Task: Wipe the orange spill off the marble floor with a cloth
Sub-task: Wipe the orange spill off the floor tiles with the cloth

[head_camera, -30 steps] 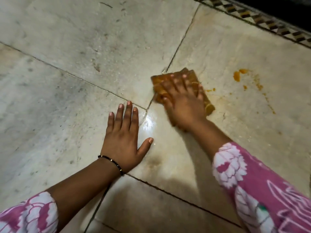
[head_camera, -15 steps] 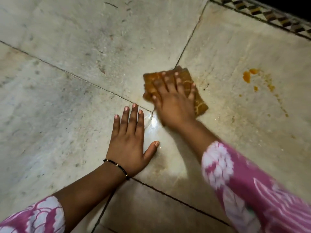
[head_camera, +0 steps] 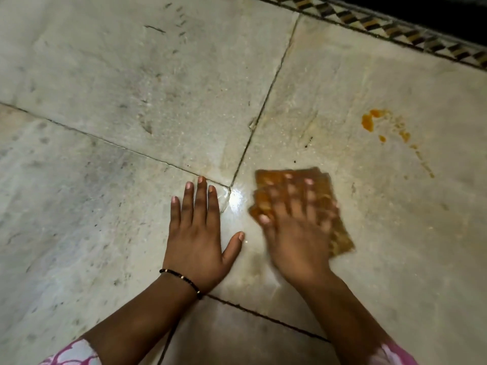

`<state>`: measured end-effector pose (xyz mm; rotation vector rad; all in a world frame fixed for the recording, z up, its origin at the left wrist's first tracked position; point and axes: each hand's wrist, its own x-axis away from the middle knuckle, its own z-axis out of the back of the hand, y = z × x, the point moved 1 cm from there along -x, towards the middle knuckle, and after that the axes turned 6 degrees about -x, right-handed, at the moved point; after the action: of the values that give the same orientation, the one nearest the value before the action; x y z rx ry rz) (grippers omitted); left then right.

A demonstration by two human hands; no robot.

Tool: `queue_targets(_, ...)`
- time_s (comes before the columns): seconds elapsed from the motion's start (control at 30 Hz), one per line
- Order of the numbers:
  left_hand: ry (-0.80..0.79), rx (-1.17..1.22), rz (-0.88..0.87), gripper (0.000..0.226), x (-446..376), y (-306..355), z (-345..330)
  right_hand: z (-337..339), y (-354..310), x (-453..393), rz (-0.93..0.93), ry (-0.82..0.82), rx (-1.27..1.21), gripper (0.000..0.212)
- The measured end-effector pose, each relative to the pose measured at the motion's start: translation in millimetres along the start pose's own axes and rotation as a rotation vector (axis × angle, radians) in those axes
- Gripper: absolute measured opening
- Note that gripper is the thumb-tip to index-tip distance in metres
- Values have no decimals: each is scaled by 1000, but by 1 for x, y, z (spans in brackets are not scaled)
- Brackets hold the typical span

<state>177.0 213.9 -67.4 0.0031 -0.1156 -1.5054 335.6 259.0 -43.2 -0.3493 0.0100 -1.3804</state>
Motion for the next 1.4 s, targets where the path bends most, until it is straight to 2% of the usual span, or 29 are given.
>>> queue_targets(0.1,2,0,-5,86,0,-2,0,7,-13,-63,127,-13,15,55)
queue_targets(0.23,-1,16,-11,87,0,-3,0,36,52,-117,-24,-7,-37,55)
queue_targets(0.37,6,23,-12,86,1,-2,1,41,110,-44,-218,71,-4,58)
queue_targets(0.43,10,22,-10,86,1,-1,1,30,107,14,-159,44,32,61)
queue_targets(0.53,10,23,-9,87,1,-2,1,14,107,82,36,-37,85,58)
queue_targets(0.57,11,29,-8,87,1,-3,0,14,115,93,31,-45,86,58)
queue_targets(0.73,18,28,-14,86,2,-3,1,36,157,58,-419,149,-27,62)
queue_targets(0.83,8,28,-15,86,1,1,1,47,155,-2,-670,161,-125,61)
queue_targets(0.87,6,30,-13,87,1,0,1,48,144,-18,-690,148,-134,61)
queue_targets(0.93,1,26,-13,87,1,-1,0,42,111,-37,-555,111,-83,61)
queue_targets(1.07,-7,18,-29,88,1,-4,1,8,45,6,-46,61,37,61)
queue_targets(1.13,-7,28,-22,88,1,-5,0,1,42,45,162,13,62,61)
queue_targets(1.2,-1,41,-22,88,1,-4,0,4,71,75,267,-77,104,60)
queue_targets(1.27,6,46,-18,88,1,-4,0,18,116,82,211,-80,122,61)
queue_targets(1.33,10,39,-13,87,1,-4,1,33,149,67,18,-33,90,64)
queue_targets(1.4,8,36,-13,87,1,-3,1,39,156,49,-171,18,77,67)
